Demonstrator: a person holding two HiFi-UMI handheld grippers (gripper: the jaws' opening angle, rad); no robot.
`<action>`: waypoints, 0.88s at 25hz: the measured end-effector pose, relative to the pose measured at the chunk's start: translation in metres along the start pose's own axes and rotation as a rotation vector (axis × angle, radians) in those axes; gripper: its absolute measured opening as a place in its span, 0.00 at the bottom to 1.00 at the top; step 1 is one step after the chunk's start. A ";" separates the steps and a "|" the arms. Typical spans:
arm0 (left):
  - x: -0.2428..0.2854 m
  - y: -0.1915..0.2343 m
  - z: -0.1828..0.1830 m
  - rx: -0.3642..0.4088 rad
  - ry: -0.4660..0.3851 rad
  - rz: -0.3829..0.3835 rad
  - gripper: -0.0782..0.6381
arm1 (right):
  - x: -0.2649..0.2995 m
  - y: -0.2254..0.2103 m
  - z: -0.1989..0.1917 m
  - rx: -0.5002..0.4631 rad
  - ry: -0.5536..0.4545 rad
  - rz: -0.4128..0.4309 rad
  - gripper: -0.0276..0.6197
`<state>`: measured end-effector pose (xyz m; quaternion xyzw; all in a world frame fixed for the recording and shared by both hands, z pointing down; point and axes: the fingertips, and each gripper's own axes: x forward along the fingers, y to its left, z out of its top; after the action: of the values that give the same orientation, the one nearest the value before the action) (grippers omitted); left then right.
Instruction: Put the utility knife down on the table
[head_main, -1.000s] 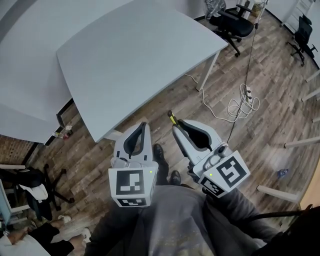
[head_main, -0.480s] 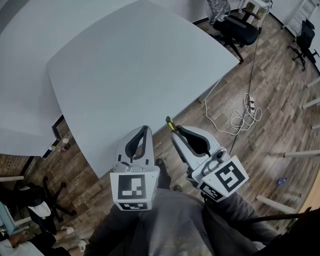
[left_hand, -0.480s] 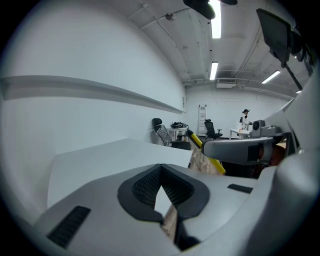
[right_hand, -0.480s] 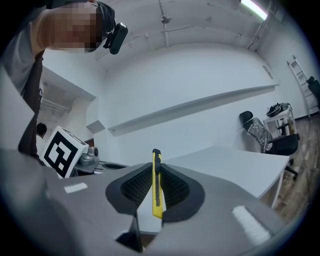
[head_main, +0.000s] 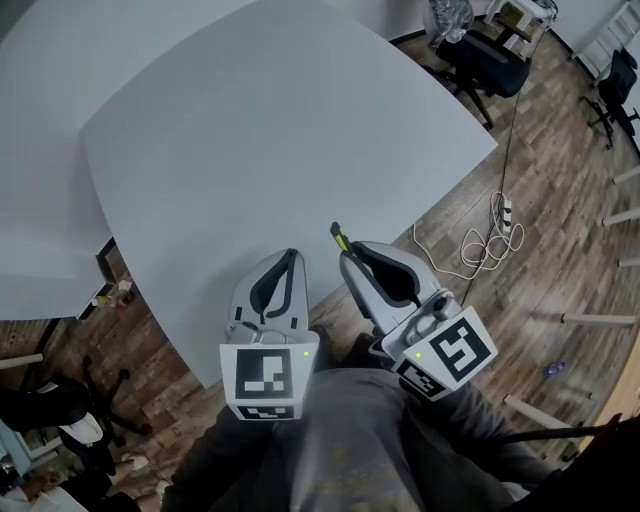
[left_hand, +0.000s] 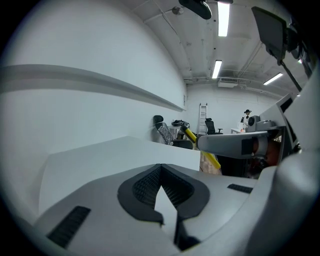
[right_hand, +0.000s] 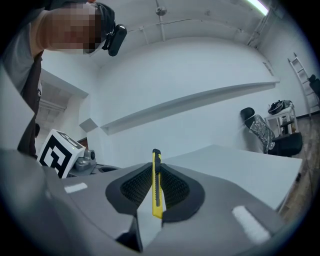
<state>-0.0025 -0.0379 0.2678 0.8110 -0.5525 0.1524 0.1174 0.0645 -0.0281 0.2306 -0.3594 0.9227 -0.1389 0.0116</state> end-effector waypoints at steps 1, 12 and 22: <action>0.004 0.000 0.002 -0.001 0.004 0.002 0.11 | 0.002 -0.005 0.002 0.002 0.002 0.001 0.12; 0.064 0.010 0.033 -0.020 0.015 0.124 0.11 | 0.040 -0.067 0.022 0.021 0.024 0.122 0.12; 0.112 0.036 0.050 -0.085 0.048 0.322 0.11 | 0.098 -0.115 0.032 0.029 0.084 0.337 0.12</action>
<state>0.0084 -0.1649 0.2640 0.7025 -0.6782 0.1648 0.1389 0.0714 -0.1821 0.2381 -0.1934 0.9675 -0.1631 0.0014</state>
